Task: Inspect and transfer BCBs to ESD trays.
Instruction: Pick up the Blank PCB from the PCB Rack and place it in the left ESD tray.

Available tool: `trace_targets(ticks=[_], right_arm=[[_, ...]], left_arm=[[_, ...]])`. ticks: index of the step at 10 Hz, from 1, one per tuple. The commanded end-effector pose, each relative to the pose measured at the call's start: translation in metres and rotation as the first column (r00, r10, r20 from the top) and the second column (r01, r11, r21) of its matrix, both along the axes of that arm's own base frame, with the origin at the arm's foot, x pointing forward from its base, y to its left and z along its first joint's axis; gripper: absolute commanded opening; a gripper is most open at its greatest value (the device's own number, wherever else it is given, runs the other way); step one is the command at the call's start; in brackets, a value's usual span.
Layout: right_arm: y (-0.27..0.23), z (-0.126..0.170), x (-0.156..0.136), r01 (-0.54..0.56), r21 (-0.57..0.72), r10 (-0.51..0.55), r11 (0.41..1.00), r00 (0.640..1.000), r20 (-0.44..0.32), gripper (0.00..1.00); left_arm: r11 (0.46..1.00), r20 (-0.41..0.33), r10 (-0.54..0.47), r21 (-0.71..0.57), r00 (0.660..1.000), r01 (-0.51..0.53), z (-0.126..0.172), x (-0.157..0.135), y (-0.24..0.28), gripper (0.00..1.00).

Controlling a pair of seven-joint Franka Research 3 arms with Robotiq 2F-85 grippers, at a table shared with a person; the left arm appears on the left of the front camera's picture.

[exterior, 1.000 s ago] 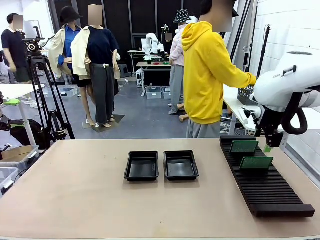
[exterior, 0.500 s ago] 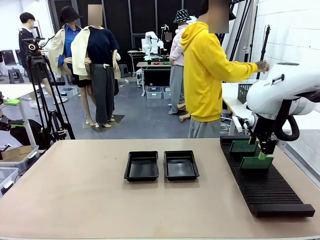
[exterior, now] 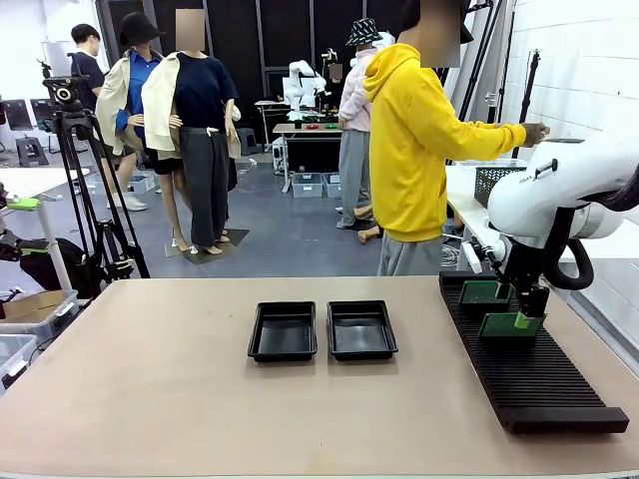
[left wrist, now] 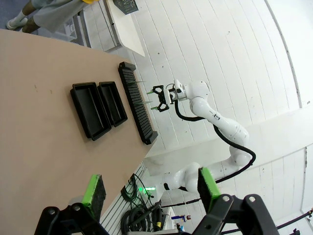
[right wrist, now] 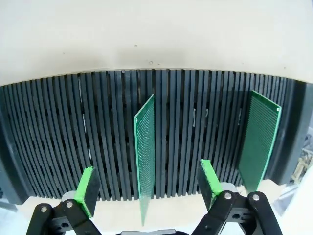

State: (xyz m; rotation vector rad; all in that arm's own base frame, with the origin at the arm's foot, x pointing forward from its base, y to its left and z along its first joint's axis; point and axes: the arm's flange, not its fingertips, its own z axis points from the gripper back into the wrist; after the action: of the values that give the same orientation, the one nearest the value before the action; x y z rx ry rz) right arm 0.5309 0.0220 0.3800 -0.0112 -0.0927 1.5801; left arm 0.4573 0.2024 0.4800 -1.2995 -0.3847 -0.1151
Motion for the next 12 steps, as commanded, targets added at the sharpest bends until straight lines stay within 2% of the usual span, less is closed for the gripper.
trace_targets(ticks=[1,4,8,12], right_arm=[[0.000,-0.005,0.009,0.012,0.012,-0.012,1.000,1.000,-0.015,1.00],[-0.007,-0.016,0.016,0.007,0.033,-0.006,0.999,0.999,-0.031,1.00],[-0.007,-0.016,0.017,0.011,0.044,-0.010,0.999,0.999,-0.035,1.00],[-0.007,-0.016,0.017,0.007,0.035,-0.005,0.999,0.999,-0.046,0.78]], left_arm=[[1.000,-0.008,0.012,-0.002,1.000,-0.012,0.004,0.000,0.000,1.00],[1.000,-0.008,0.012,-0.002,1.000,-0.012,0.004,0.000,0.000,1.00],[1.000,-0.008,0.012,-0.002,1.000,-0.012,0.004,0.000,0.000,1.00],[1.000,-0.008,0.012,-0.002,1.000,-0.012,0.004,0.000,0.000,1.00]])
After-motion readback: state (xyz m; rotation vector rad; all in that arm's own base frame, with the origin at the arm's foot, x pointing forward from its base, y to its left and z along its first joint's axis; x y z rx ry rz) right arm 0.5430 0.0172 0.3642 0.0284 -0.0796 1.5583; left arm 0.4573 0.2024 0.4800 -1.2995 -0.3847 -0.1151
